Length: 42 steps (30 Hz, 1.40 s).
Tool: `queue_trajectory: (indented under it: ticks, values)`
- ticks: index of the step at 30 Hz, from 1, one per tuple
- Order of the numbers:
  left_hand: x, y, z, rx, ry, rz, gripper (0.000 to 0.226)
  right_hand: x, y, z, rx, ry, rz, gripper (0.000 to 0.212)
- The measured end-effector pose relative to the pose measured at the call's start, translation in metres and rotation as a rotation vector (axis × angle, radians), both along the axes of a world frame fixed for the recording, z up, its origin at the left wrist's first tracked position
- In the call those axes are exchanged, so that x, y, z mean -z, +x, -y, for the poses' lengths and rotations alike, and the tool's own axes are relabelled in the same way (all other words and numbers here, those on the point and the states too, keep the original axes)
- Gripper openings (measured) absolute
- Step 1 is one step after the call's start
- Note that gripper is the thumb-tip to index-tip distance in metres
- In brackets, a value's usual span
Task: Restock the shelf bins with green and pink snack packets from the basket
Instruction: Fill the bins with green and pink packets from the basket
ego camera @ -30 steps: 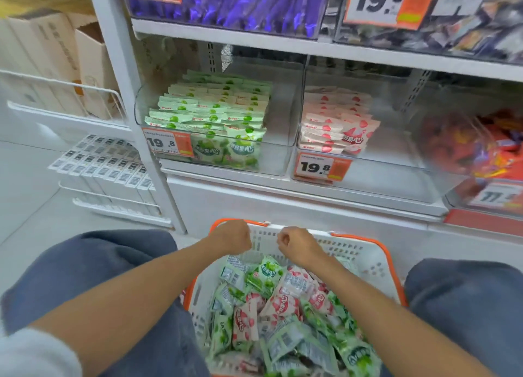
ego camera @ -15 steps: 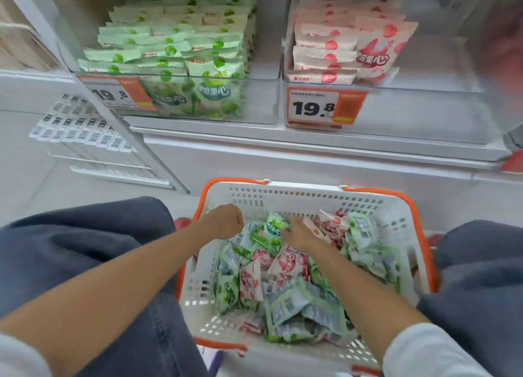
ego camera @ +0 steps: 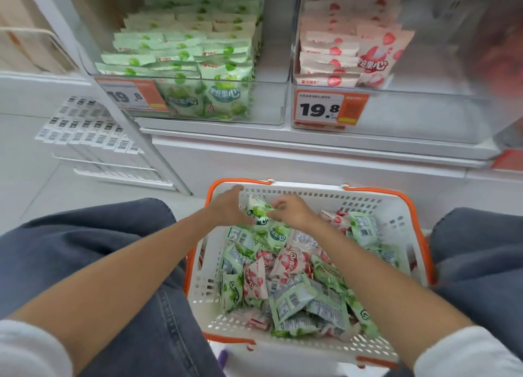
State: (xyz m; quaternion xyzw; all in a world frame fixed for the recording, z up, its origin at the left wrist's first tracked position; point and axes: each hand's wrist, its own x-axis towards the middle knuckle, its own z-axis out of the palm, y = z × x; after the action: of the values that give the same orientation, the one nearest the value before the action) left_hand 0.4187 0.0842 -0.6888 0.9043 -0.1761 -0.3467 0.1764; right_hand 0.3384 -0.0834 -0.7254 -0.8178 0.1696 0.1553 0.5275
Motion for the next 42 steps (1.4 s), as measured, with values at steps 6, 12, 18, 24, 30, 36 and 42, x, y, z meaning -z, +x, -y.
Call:
queue_trajectory:
  ticks: [6,12,18,24,30,36,42]
  values:
    - [-0.085,0.014,0.010,0.034,-0.454,-0.037,0.029,-0.133,0.023,0.013,-0.055,0.079,0.128,0.024]
    - [-0.149,0.035,0.002,0.179,-0.539,0.234,0.036,-0.224,0.039,0.009,-0.199,-0.131,0.252,0.005]
    - [-0.215,0.093,-0.019,0.099,-0.594,0.583,0.038,-0.291,0.086,0.018,-0.164,-0.528,0.602,0.031]
    - [-0.238,0.151,-0.010,0.167,-0.406,0.624,0.017,-0.308,0.122,0.017,-0.211,-0.664,0.528,0.029]
    - [-0.220,0.168,0.010,0.293,-0.165,0.550,0.005,-0.280,0.143,0.005,-0.398,-0.767,0.371,0.047]
    - [-0.207,0.181,0.005,0.196,-0.353,0.520,0.007,-0.272,0.155,0.001,-0.446,-0.711,0.326,0.019]
    - [-0.197,0.182,0.004,0.147,-0.494,0.505,0.008,-0.256,0.167,-0.006,-0.399,-0.588,0.175,0.034]
